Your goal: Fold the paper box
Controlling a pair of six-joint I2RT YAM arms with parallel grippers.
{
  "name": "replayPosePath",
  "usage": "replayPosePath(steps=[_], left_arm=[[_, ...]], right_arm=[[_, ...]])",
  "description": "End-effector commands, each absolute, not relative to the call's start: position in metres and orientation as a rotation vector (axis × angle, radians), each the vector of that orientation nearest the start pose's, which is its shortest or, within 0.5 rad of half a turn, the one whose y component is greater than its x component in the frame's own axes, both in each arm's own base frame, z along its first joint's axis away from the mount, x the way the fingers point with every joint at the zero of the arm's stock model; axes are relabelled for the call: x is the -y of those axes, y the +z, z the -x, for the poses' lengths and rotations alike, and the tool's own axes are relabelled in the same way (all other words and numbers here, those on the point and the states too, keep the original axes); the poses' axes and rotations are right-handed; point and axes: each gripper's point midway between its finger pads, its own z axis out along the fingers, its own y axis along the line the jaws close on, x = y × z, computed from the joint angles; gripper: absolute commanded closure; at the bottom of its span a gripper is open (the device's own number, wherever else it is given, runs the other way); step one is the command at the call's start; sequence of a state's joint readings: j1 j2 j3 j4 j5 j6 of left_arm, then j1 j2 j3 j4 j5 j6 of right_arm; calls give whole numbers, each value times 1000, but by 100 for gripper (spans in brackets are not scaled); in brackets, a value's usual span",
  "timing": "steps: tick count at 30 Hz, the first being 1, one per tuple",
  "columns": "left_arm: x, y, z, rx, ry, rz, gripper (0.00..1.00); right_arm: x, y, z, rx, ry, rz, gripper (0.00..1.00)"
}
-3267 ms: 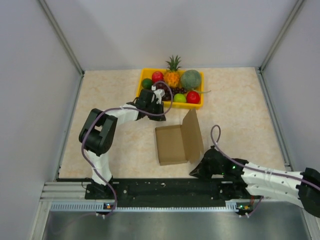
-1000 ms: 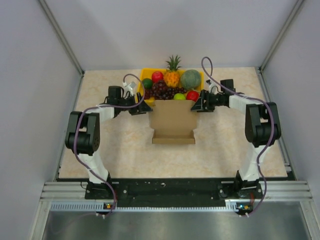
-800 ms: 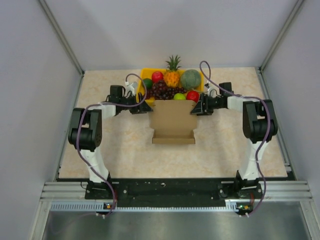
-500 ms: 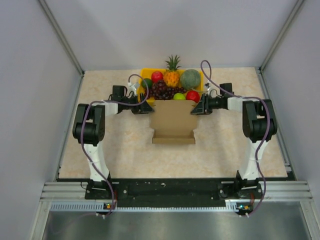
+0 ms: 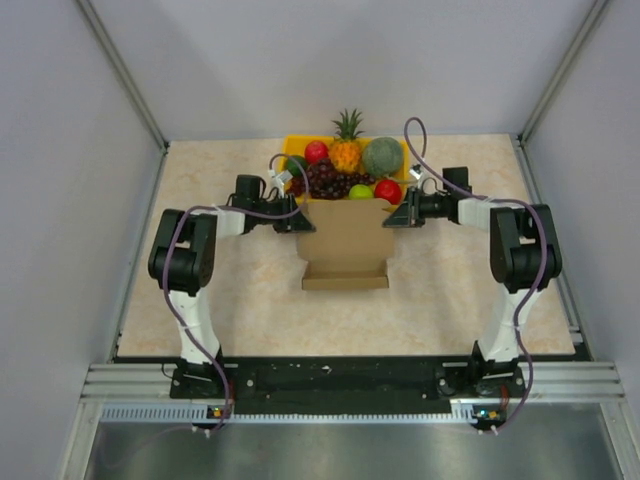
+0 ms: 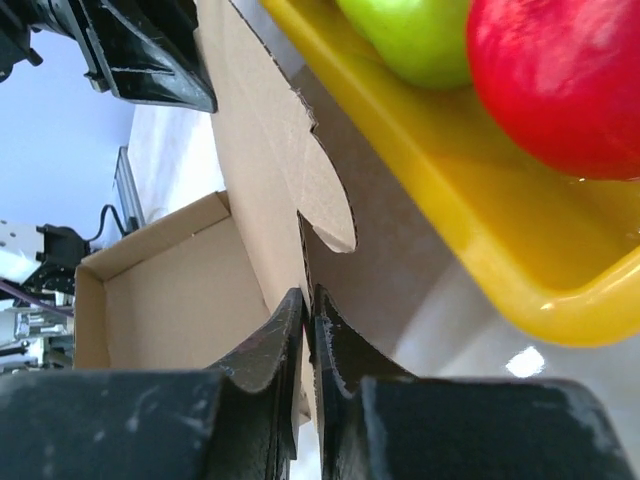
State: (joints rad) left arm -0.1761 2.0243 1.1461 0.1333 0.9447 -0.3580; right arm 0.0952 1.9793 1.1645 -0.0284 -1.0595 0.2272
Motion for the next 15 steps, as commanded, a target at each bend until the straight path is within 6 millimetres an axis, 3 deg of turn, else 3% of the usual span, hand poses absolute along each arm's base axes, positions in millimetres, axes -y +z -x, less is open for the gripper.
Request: replayPosePath(steps=[1, 6, 10, 15], left_arm=[[218, 105, -402, -2156, -1223, -384, 69], [213, 113, -397, -2149, -1051, -376, 82], [215, 134, -391, -2091, -910, -419, 89], [215, 143, -385, -2048, -699, -412, 88]], right_arm=[[-196, 109, -392, -2135, 1349, 443, 97], [-208, 120, -382, -2115, 1255, 494, 100], [-209, 118, -383, -2147, 980, 507, 100], [-203, 123, -379, -2194, 665, 455, 100]])
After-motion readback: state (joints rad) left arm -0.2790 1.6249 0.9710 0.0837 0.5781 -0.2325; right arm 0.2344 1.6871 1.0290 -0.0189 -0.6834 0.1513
